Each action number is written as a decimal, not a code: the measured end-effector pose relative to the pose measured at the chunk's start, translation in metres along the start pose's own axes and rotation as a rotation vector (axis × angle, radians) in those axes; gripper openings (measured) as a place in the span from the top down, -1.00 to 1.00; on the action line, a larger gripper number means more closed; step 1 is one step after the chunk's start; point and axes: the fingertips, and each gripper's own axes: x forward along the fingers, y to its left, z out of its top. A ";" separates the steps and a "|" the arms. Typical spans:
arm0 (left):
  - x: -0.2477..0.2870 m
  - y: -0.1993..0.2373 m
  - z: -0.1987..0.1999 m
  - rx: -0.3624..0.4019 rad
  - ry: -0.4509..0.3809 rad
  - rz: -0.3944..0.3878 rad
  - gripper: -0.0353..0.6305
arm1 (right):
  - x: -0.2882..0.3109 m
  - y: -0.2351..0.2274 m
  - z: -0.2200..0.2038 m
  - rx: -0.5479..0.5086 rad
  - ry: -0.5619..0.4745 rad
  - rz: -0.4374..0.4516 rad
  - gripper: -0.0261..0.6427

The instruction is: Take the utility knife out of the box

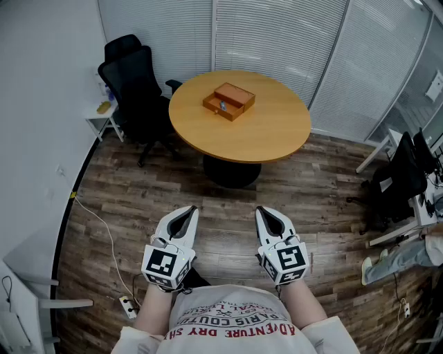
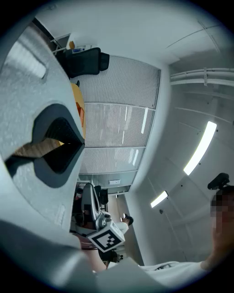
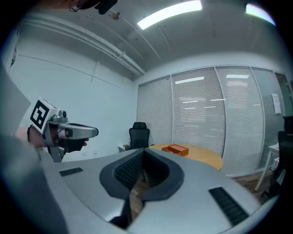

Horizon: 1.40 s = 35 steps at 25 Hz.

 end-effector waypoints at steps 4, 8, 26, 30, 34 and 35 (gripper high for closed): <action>-0.001 -0.001 0.001 0.003 -0.005 -0.007 0.91 | 0.000 0.004 0.000 -0.009 -0.001 0.004 0.90; -0.001 -0.005 0.002 0.016 -0.004 -0.010 0.91 | -0.001 0.003 -0.002 0.001 0.003 0.002 0.90; 0.010 0.054 -0.019 -0.037 0.040 -0.005 0.91 | 0.058 0.023 -0.014 0.039 0.028 0.012 0.90; 0.029 0.085 -0.018 -0.043 0.037 -0.019 0.91 | 0.090 0.020 -0.010 0.041 0.038 -0.012 0.90; 0.053 0.119 -0.014 -0.040 0.029 -0.042 0.91 | 0.129 0.011 -0.005 0.062 0.051 -0.045 0.90; 0.058 0.128 -0.013 -0.040 0.029 -0.047 0.91 | 0.139 0.009 -0.004 0.066 0.054 -0.053 0.90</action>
